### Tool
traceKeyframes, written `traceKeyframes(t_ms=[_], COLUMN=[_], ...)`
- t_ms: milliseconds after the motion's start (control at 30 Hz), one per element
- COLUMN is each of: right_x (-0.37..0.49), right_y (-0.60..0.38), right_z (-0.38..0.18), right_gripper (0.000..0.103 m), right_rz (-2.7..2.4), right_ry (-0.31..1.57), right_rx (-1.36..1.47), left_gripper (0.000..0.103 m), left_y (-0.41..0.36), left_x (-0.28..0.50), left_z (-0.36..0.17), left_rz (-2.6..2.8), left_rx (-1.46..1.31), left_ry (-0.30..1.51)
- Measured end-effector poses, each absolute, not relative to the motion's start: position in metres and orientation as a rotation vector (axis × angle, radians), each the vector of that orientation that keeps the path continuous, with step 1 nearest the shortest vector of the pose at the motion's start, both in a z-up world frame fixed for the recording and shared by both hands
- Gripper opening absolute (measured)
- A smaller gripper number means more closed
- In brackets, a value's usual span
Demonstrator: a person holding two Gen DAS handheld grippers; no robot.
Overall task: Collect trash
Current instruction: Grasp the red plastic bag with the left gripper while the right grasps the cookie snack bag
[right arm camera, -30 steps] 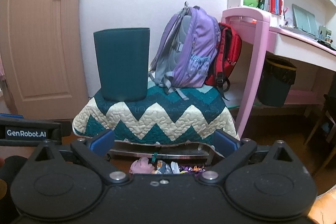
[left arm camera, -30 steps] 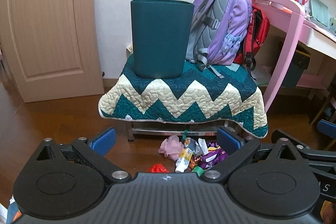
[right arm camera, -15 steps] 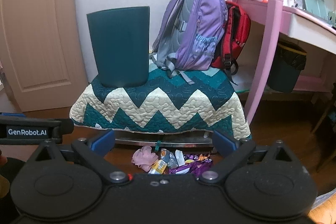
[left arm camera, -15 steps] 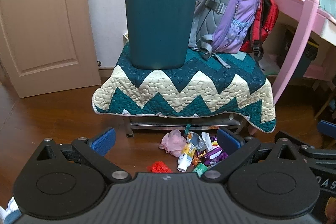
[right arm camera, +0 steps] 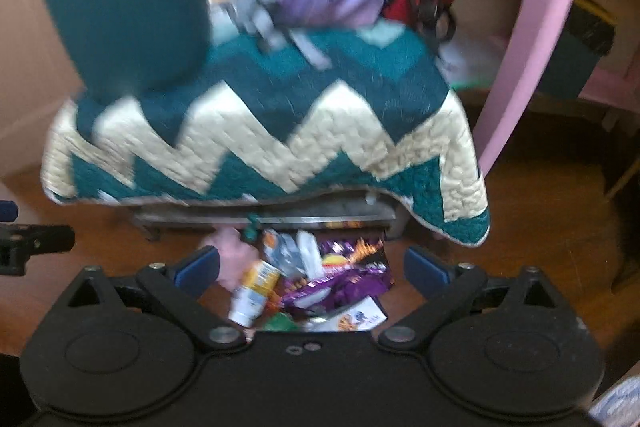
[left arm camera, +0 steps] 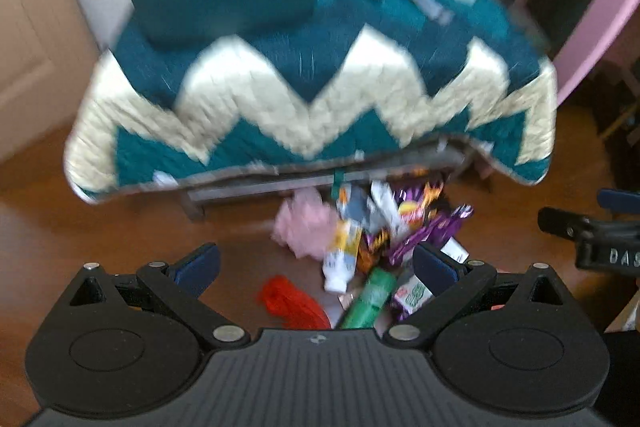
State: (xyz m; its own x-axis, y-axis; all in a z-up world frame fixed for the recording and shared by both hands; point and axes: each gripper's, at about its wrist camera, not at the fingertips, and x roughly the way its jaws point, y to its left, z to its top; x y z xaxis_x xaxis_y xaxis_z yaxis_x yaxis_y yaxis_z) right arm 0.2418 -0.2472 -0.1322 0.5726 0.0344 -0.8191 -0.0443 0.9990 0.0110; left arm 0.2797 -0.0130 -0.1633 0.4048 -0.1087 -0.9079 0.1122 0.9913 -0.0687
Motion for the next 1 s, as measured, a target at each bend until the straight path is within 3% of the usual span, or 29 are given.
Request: traceKeyframes(t_ms=[267,467,800,900,1000], right_x=[0.343,0.378,0.354,0.353,0.353], right_y=[-0.283,-0.299,-0.342,-0.334,-0.327], right_z=[-0.269,-0.349,-0.428,-0.449,-0.466], right_gripper=[0.084,0.079,0.079,0.082,0.087], right_rz=[-0.109,-0.184,-0.376,-0.355,-0.368], right_ry=[1.251,1.392,1.600,1.613,1.594], right_rx=[0.166,0.217,0.306,0.372,0.495], left_gripper=[0.102,0.102,0.101,0.097,0.086], left_y=[-0.049,-0.022,0.011,0.017,0.025], left_x=[0.326,0.347,0.352,0.350,0.351], left_z=[-0.311,-0.401,-0.488,-0.504,-0.519], left_rz=[-0.149,0.008,0.195,0.221,0.242], left_rx=[0.046,-0.046,-0.228,-0.274,-0.317], left_ry=[1.319,1.484,1.616,1.640,1.671])
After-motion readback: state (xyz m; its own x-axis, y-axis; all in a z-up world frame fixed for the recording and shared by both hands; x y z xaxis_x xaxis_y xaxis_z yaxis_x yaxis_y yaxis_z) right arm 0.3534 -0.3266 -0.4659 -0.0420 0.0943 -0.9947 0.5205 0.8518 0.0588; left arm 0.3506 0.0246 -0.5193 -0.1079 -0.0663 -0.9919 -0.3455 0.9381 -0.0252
